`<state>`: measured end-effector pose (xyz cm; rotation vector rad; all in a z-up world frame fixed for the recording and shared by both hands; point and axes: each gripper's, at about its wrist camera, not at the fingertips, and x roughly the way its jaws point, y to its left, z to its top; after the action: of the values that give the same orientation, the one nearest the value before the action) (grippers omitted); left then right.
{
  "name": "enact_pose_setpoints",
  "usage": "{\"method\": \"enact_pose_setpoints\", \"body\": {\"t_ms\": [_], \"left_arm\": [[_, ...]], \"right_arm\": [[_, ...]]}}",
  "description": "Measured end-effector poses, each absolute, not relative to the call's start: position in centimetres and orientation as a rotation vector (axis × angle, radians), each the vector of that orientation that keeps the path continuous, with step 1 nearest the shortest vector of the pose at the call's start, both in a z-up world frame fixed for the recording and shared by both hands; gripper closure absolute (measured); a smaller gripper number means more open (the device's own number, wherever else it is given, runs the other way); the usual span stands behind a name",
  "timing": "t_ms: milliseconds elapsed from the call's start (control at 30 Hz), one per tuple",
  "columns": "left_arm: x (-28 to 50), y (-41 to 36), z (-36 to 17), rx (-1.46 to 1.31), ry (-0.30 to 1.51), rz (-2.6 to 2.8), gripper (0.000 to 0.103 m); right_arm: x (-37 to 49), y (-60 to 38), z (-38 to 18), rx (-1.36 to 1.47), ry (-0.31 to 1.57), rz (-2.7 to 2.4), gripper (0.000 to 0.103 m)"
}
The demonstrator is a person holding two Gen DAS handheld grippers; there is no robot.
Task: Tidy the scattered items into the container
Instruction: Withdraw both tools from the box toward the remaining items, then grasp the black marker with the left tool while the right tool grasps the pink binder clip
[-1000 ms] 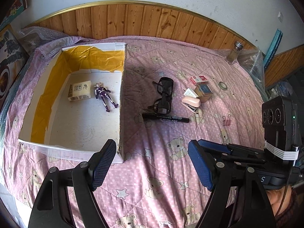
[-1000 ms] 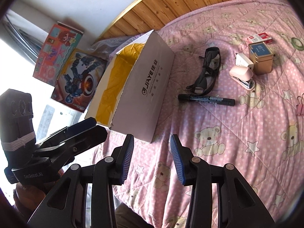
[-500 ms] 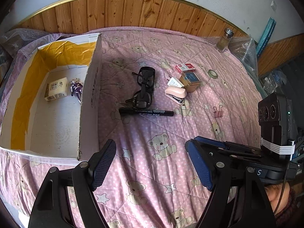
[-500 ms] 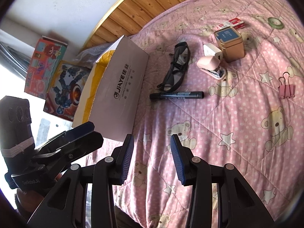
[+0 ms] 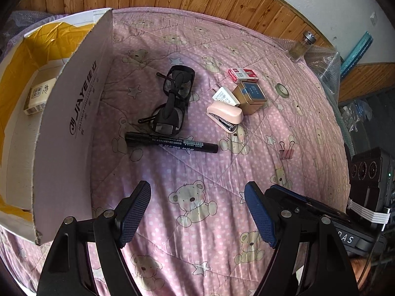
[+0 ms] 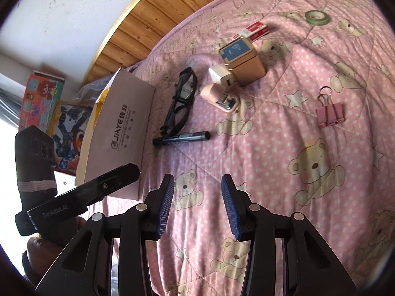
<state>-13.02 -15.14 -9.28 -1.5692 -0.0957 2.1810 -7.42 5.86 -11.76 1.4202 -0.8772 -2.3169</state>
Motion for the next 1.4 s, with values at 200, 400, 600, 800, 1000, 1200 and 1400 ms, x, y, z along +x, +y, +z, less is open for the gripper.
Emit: {"method": "enact_pose_setpoints", "body": {"t_ms": [200,400,600,800,1000,1200,1400], "left_arm": [[-15.2,-14.8,-11.7,-1.654,-0.205,2.170,0.024],[-17.5,-15.2,-14.3,-1.761,-0.364,2.186,0.024],[-18.4,-14.1,-15.8,-1.777,-0.353,2.232,0.024],[-18.8,-13.0,-16.3,-1.740,-0.250,2.314,0.024],[-18.0,-12.1,-16.4,-1.674,-0.120,2.354,0.023],[-16.0,-11.7,-15.1,-1.486,0.067,2.313,0.074],[-17.0,-15.1,-16.0,-1.610,-0.198,2.334,0.050]], "right_arm": [[-7.3,10.5,-12.1,1.431,-0.937,-2.444,0.059],[-7.3,14.5,-12.2,1.460,-0.939,-2.594,0.059],[-8.8,15.1,-12.9,1.512,-0.776,-2.657,0.059],[-10.2,14.4,-14.3,1.572,-0.648,-2.672,0.059],[-10.9,14.1,-15.2,1.583,-0.578,-2.680,0.059],[-11.0,13.8,-15.2,1.580,-0.524,-2.671,0.059],[-11.3,13.6,-15.0,1.574,-0.481,-2.686,0.059]]}}
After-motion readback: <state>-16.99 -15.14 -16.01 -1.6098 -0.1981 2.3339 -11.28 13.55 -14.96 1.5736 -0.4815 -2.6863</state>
